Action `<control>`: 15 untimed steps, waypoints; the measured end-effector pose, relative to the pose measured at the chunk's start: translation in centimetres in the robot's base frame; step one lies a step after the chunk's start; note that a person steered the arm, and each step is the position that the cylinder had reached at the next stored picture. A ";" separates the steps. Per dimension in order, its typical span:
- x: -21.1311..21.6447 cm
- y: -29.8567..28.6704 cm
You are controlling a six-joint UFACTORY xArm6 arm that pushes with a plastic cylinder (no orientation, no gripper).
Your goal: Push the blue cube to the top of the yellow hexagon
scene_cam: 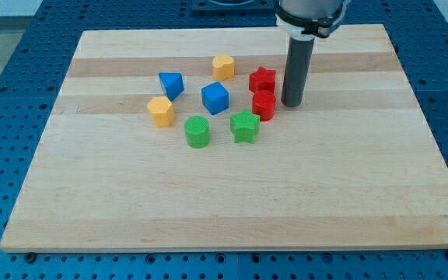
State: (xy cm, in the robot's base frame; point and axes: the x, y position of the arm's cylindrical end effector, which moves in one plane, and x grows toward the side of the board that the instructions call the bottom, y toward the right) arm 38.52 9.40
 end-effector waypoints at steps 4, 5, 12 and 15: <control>-0.1 -8.5; -0.1 -10.5; -1.3 -16.8; -1.7 -20.1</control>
State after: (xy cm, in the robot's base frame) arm 36.87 -10.72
